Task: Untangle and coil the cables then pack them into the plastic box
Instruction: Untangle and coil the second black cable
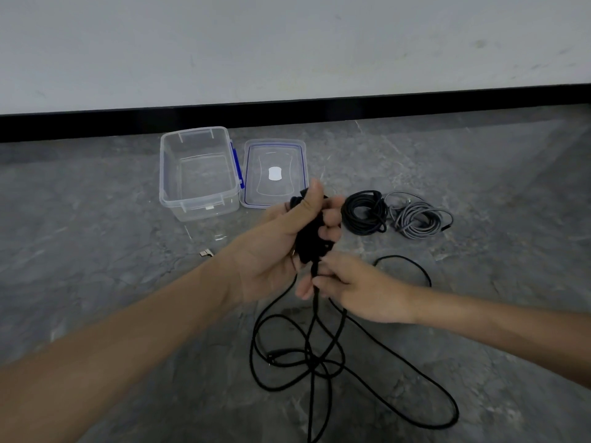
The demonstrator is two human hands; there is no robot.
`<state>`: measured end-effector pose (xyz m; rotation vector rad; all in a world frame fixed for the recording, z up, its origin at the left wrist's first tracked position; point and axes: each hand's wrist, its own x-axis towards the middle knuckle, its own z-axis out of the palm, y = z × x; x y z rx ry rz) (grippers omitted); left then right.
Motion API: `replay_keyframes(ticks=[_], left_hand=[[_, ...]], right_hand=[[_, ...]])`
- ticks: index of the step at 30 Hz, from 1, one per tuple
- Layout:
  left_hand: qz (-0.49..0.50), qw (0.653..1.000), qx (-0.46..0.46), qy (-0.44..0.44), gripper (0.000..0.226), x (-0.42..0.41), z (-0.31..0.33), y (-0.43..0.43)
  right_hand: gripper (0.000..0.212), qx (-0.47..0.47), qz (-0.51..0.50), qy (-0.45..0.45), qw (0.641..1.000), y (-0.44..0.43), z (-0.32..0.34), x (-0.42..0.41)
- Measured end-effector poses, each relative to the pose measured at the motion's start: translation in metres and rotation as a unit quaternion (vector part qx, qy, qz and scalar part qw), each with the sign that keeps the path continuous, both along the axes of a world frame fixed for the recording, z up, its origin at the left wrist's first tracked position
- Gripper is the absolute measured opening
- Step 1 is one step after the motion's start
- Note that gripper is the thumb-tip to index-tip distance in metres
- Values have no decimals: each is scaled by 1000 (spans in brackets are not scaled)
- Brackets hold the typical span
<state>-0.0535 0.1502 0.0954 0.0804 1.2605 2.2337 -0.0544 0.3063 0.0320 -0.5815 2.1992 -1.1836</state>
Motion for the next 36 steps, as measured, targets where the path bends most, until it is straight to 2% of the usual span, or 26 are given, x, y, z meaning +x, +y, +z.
replay_keyframes(ticks=[2,4,6,8,11,14,16,19,22,26,32,36], left_hand=[[38,999,-15,14,40,-2,1,0],[53,997,-44,41,38,-4,0,-1],[66,994,-67,63,37,-4,-2,-1],[78,991,-78,72,36,-5,-3,-2],[92,991,-80,54,40,-7,0,-4],[105,992,-64,-2,46,-9,7,-8],[118,992,-41,-31,48,-9,11,-10],[123,991,-28,-41,49,-10,13,-12],[106,993,-43,-23,50,-9,13,-10],[107,993,-48,-4,51,-10,17,-9],[115,992,-50,8,50,-10,22,-13],[103,992,-68,29,50,-10,24,-9]], right_hand=[[29,-23,-11,-41,999,-3,0,7],[34,-21,-23,-22,999,-4,0,13],[34,-31,-47,-19,998,-4,0,17],[27,-60,-79,-70,993,-4,1,19],[24,-93,-153,-126,976,-3,0,14],[25,-120,-218,-179,952,3,7,3],[35,-124,-211,-191,951,12,18,-4],[30,-123,-183,-185,958,21,26,-10],[34,-116,-221,-229,941,23,17,-15],[39,-58,-248,-302,919,26,-2,-15],[41,100,-227,-295,923,35,-28,-11],[40,120,-240,-325,907,44,-48,-2]])
